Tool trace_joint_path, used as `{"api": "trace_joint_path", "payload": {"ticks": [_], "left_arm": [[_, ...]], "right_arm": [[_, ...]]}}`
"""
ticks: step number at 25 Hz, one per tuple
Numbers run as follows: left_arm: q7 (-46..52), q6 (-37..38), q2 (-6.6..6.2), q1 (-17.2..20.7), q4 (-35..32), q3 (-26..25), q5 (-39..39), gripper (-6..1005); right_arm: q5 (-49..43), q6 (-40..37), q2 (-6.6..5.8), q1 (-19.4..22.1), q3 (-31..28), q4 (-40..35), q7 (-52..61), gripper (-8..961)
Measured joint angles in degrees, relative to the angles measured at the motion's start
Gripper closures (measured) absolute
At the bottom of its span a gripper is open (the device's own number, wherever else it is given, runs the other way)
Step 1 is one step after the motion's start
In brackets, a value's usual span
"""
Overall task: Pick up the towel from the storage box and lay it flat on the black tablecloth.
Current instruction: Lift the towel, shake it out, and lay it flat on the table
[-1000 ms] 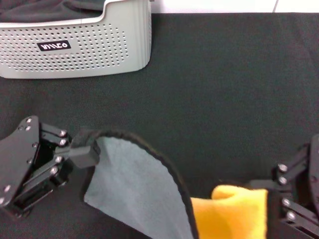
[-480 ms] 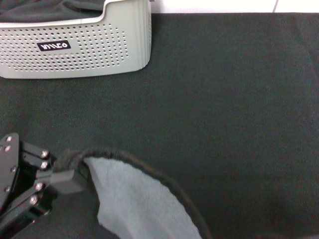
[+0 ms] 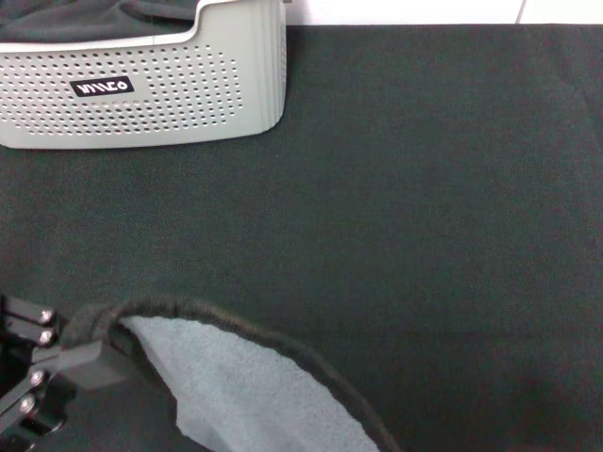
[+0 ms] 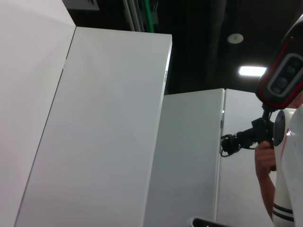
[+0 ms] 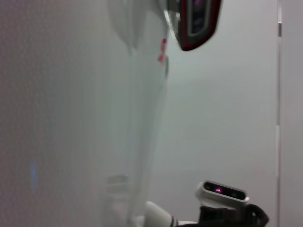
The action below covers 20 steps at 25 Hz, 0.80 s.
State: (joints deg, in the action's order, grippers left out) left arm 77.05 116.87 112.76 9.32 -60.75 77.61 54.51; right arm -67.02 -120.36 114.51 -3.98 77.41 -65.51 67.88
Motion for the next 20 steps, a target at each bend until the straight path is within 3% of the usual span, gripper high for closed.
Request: {"api": "trace_joint_path", "payload": {"ticks": [4, 9, 12, 15, 20], "left_arm": [[-1.74, -0.20, 0.89, -4.14, 6.25, -0.51, 1.34, 959], [-4.18, -0.26, 0.60, -16.35, 23.28, -0.57, 3.35, 958], [-7.71, -0.35, 0.48, -21.82, 30.24, -0.55, 4.90, 958], [-10.73, -0.44, 0.47, -25.19, 34.23, -0.54, 5.14, 958], [-14.21, -1.10, 0.69, -27.10, 37.76, -2.24, 5.37, 957]], "right_arm": [[-0.21, 4.14, 0.01, -1.33, -1.30, 4.43, -0.10, 948], [-1.83, 6.02, -0.11, -6.22, -3.50, 13.05, -1.55, 947], [-3.39, 7.94, -0.07, -9.33, -5.42, 17.32, -2.03, 947], [-4.20, 11.28, -0.07, -11.07, -5.92, 19.77, -2.90, 947], [-4.88, 16.95, -0.25, -13.09, -6.03, 22.50, -3.59, 948]]}}
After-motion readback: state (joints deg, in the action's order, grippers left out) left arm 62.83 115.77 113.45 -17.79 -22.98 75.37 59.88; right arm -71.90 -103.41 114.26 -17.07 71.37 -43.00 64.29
